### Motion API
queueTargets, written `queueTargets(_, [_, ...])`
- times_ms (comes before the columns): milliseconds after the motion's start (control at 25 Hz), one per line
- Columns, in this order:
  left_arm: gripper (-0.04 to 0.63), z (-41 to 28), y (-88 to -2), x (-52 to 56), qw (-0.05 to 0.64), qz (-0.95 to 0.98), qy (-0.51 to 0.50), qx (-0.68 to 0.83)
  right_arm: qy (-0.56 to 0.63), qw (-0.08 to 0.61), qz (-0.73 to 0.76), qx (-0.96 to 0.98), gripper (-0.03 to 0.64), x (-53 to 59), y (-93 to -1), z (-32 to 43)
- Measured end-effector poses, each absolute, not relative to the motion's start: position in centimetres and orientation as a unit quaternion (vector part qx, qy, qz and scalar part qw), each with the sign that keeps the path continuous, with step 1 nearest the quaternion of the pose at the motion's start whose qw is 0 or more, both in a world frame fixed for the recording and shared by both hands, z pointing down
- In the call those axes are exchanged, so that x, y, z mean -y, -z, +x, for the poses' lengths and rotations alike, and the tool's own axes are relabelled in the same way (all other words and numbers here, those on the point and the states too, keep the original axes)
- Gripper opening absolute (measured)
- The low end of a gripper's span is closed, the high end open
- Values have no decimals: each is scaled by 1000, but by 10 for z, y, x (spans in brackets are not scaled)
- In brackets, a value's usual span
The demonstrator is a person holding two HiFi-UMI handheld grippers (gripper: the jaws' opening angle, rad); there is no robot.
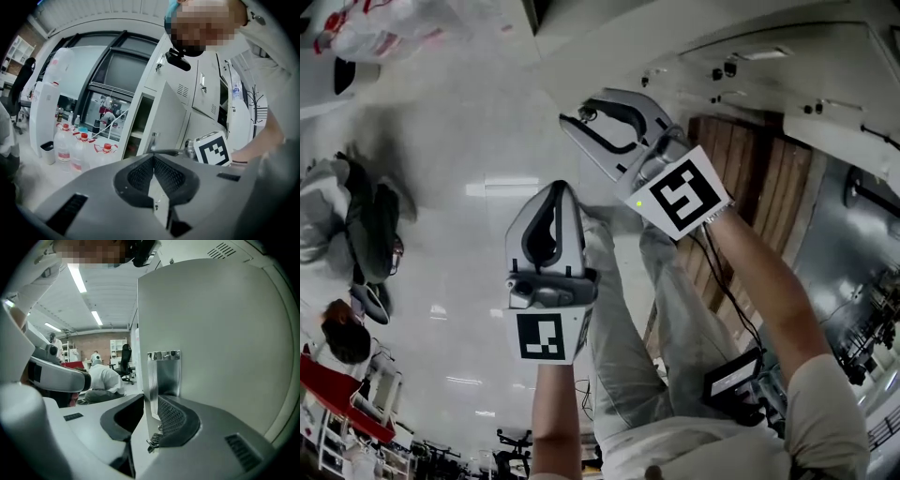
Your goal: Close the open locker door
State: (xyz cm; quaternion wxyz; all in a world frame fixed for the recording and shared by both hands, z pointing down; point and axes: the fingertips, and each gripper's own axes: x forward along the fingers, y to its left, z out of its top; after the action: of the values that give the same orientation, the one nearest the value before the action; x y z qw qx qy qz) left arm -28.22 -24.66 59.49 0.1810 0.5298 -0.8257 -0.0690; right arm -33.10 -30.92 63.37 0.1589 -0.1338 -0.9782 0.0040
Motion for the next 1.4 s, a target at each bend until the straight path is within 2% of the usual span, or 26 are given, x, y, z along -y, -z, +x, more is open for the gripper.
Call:
queueTargets(240, [8, -330, -606, 244, 169, 534, 78, 825, -18, 144, -60, 988, 99, 322, -634, -374])
queueTargets(800, [8, -390, -603, 246, 150, 550, 88, 817, -10, 157, 81, 984, 90, 371, -641, -439])
queueTargets(1400, [8, -417, -614, 245, 165, 554, 95, 811, -27, 156, 159, 975, 89, 401, -640, -467])
